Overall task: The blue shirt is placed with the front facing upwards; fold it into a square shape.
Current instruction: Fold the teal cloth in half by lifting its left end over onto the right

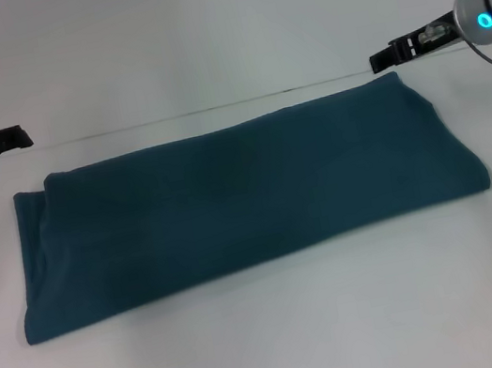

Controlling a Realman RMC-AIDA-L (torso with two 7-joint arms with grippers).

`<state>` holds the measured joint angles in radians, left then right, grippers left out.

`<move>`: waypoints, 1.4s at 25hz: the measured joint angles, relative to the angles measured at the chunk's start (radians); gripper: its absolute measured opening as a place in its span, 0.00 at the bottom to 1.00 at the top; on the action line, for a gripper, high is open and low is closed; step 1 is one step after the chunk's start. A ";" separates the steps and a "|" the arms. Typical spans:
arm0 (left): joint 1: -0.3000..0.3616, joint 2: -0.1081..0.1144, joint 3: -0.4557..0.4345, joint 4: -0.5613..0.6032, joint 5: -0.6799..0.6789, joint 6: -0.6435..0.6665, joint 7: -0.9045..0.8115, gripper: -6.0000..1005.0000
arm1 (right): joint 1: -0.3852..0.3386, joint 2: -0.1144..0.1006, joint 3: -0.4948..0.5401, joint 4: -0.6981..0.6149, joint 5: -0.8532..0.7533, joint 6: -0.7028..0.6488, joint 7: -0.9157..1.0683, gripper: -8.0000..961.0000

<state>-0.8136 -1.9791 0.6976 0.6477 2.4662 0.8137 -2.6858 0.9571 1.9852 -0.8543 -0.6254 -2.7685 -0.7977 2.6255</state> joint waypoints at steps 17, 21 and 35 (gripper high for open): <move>0.331 -0.022 -0.176 -0.014 -0.708 0.545 0.336 0.88 | -0.463 -0.006 0.110 -0.174 0.937 -0.724 -0.501 0.94; 0.361 -0.037 -0.187 -0.099 -0.736 0.516 0.364 0.89 | -0.485 -0.002 0.149 -0.061 0.960 -0.767 -0.585 0.95; 0.347 -0.066 -0.108 -0.025 -0.632 0.392 0.884 0.88 | -0.509 -0.011 0.154 0.021 0.948 -0.758 -0.667 0.92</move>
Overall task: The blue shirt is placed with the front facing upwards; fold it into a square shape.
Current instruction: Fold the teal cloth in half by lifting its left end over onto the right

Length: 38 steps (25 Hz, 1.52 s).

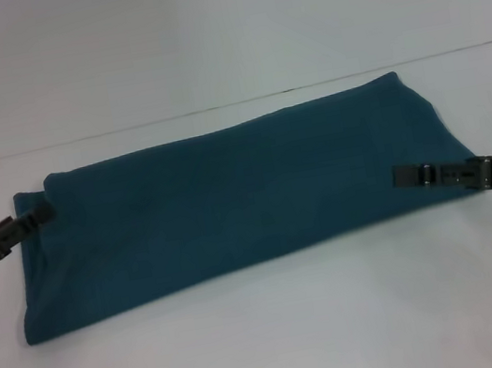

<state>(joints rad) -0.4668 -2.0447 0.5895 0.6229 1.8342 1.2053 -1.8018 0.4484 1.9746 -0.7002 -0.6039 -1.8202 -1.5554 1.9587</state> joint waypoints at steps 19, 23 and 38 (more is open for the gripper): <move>-0.221 0.083 0.094 0.066 0.578 -0.117 -0.737 0.88 | 0.028 -0.028 0.002 -0.004 -0.106 0.017 0.026 0.92; -0.234 0.070 0.103 0.067 0.596 -0.175 -0.716 0.88 | 0.026 -0.030 0.002 -0.005 -0.107 0.028 0.023 0.92; -0.224 0.034 0.159 0.038 0.625 -0.264 -0.737 0.88 | 0.021 -0.022 0.025 -0.005 -0.103 0.026 0.012 0.92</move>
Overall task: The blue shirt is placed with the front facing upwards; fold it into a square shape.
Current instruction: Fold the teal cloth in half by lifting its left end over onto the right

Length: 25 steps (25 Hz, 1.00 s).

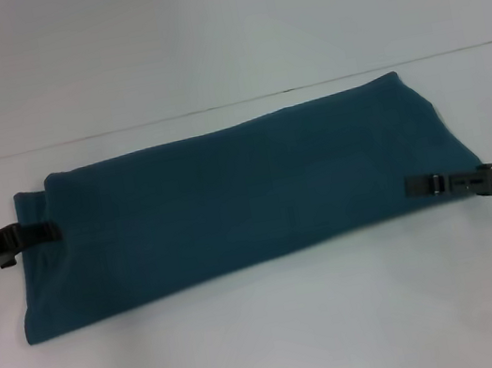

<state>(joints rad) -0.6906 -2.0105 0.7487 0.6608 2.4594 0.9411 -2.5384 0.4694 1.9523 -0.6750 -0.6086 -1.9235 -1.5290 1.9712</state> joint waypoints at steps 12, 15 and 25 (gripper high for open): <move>0.008 -0.031 0.056 -0.004 0.038 -0.093 0.019 0.88 | -0.003 0.002 0.002 0.000 0.000 0.003 -0.001 0.92; 0.009 -0.038 0.059 -0.004 0.050 -0.109 0.018 0.88 | -0.006 0.002 0.002 0.000 0.000 0.002 -0.002 0.92; 0.010 -0.036 0.052 -0.015 0.053 -0.107 0.003 0.88 | -0.006 0.001 0.027 0.001 0.000 -0.004 -0.002 0.92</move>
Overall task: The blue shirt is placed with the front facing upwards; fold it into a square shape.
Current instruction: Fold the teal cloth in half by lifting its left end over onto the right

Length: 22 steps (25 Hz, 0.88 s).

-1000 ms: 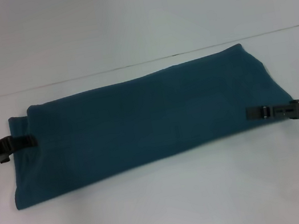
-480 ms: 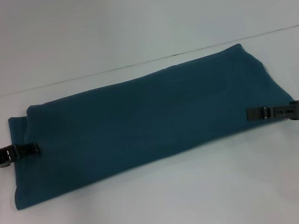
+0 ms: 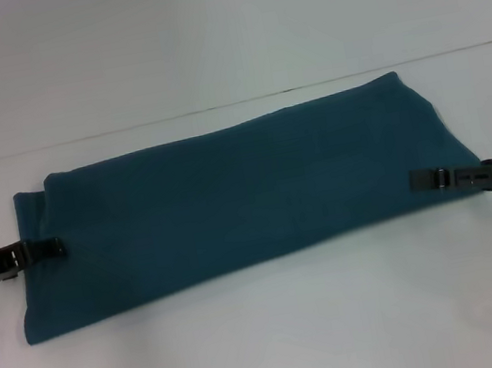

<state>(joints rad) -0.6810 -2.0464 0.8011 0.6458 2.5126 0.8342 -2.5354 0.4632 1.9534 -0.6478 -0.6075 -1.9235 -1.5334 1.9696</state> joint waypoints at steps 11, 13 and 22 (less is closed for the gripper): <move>-0.006 -0.010 0.002 -0.001 -0.007 0.031 -0.002 0.88 | 0.000 0.000 0.000 0.005 0.000 -0.002 0.000 0.92; -0.011 -0.017 -0.002 0.003 -0.008 0.051 -0.002 0.88 | 0.000 0.000 0.001 0.006 -0.001 -0.002 0.000 0.92; -0.045 -0.052 0.001 0.034 -0.054 0.153 -0.002 0.83 | -0.001 -0.001 0.000 0.007 -0.001 -0.002 -0.003 0.92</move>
<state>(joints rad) -0.7261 -2.0980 0.8022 0.6800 2.4589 0.9868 -2.5378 0.4621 1.9527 -0.6473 -0.6006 -1.9244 -1.5354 1.9668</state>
